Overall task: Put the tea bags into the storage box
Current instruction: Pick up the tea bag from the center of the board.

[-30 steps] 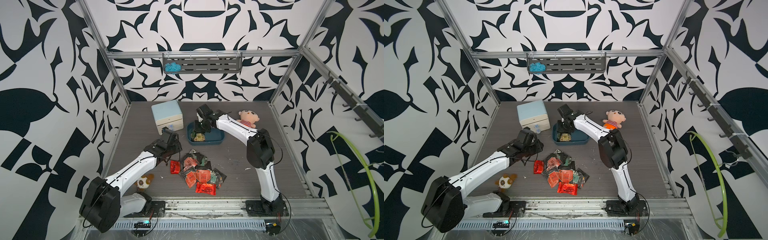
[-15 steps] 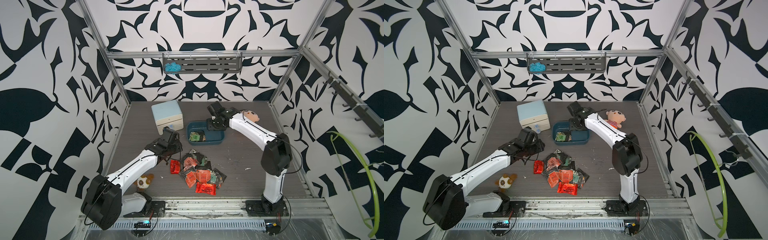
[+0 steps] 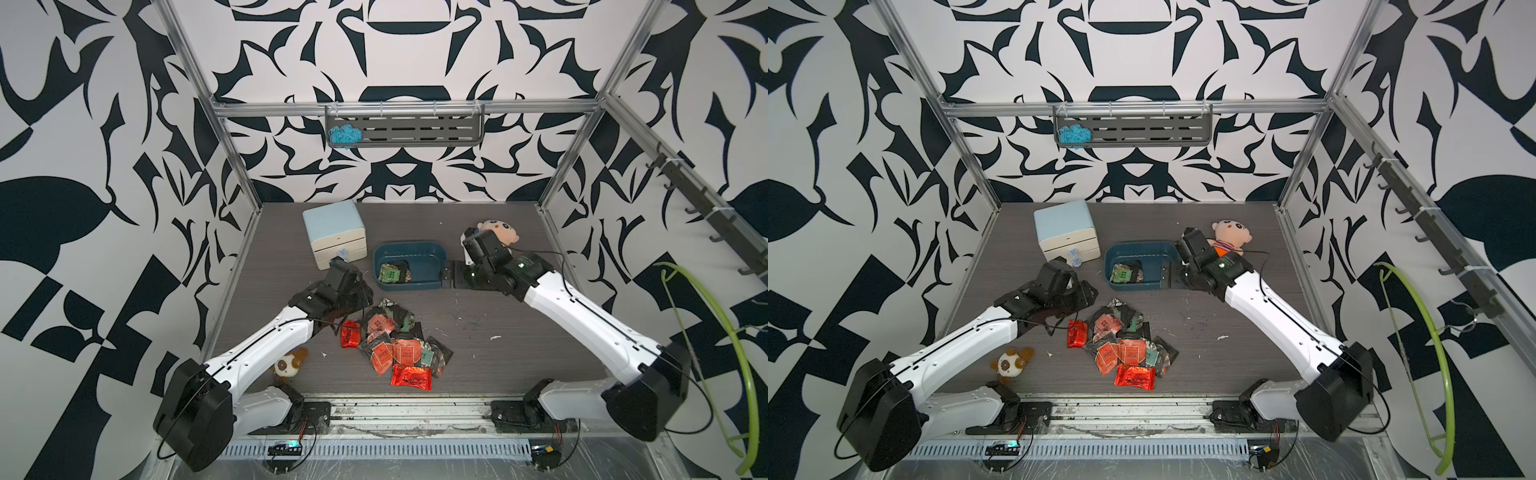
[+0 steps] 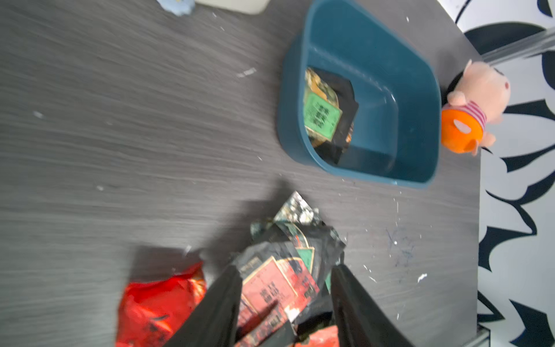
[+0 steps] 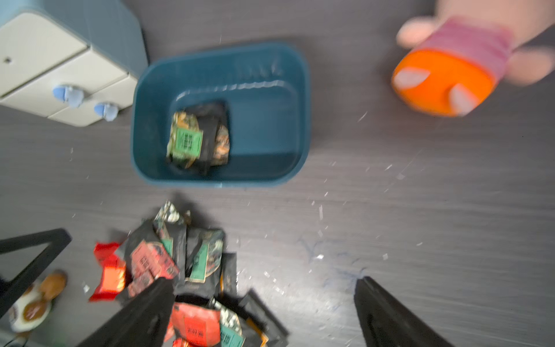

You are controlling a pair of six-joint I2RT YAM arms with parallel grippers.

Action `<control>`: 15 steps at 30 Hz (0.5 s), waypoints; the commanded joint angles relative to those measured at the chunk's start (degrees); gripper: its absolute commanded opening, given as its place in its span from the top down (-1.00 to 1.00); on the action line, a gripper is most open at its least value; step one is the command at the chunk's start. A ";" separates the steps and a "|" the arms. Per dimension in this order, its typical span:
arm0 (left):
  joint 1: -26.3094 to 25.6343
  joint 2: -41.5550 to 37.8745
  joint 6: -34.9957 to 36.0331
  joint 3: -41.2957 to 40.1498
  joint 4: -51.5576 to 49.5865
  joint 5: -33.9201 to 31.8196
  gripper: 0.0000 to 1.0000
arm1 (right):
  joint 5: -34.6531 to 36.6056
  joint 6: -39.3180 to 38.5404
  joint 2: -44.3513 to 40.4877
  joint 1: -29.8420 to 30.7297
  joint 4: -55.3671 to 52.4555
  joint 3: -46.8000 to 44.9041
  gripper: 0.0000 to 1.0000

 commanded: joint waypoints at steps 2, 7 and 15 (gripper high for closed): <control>-6.43 -1.95 -4.99 -2.98 0.90 -2.68 -0.17 | -12.56 8.95 -5.40 1.38 10.67 -12.14 -0.98; -13.01 -2.24 -10.75 -7.08 4.89 -4.36 -0.17 | -14.45 14.35 -9.18 6.76 18.01 -22.31 -0.74; -20.20 1.30 -17.37 -10.15 8.81 -7.16 0.08 | -12.97 18.03 -8.39 14.90 26.64 -29.10 -0.25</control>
